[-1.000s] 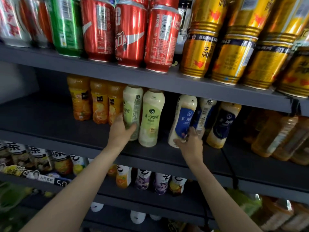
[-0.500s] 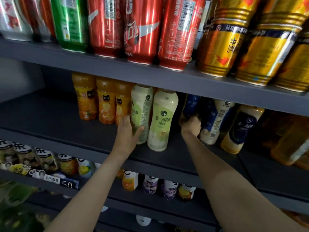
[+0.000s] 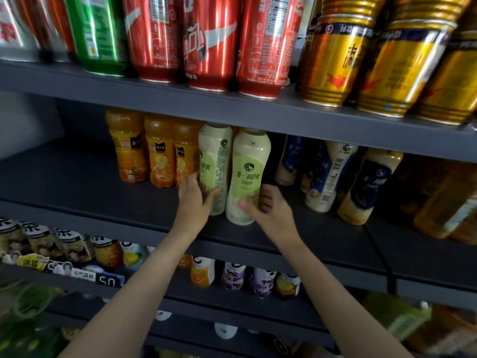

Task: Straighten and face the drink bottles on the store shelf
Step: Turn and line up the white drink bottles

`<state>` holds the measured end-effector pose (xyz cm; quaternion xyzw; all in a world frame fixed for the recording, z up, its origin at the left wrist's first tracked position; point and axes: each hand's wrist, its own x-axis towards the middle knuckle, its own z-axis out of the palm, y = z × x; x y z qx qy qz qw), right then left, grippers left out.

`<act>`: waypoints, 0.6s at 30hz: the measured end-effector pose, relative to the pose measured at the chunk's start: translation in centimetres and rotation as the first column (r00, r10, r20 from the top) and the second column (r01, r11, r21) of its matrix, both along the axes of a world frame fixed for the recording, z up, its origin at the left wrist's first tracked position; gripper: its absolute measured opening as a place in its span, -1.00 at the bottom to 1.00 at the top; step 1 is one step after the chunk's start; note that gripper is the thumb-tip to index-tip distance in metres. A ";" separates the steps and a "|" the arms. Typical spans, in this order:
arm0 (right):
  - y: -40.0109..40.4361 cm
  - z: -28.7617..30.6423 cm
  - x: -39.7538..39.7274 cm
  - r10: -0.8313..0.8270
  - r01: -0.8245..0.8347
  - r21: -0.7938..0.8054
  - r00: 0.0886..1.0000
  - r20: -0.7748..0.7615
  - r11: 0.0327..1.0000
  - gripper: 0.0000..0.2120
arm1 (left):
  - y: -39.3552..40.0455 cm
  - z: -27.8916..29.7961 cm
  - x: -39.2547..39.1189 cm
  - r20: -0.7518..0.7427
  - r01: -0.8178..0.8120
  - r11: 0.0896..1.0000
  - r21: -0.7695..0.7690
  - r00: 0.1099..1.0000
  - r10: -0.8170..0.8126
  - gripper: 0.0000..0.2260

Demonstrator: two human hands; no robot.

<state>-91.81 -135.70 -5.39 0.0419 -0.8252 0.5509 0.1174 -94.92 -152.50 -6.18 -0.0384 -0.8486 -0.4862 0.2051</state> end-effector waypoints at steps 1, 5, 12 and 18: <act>-0.6 -0.3 -0.2 -0.003 0.003 0.063 1.000 -0.001 0.998 -0.39 | 0.1 0.1 0.1 0.011 -0.003 1.000 -0.001 1.000 0.003 -0.48; -1.5 -0.8 -0.8 -0.071 0.076 0.135 0.997 -0.042 0.988 -0.39 | 0.2 0.4 0.3 0.036 0.005 1.000 -0.009 0.999 -0.004 -0.48; 2.1 -0.4 -1.4 -0.331 0.335 0.083 0.942 -0.055 0.939 -0.49 | 0.0 0.5 0.3 0.065 0.008 1.000 0.007 0.998 -0.008 -0.49; 4.4 0.6 -6.2 -0.377 0.365 0.182 0.925 0.039 0.913 -0.46 | 0.0 0.4 0.2 0.055 0.020 1.000 0.023 0.998 -0.021 -0.50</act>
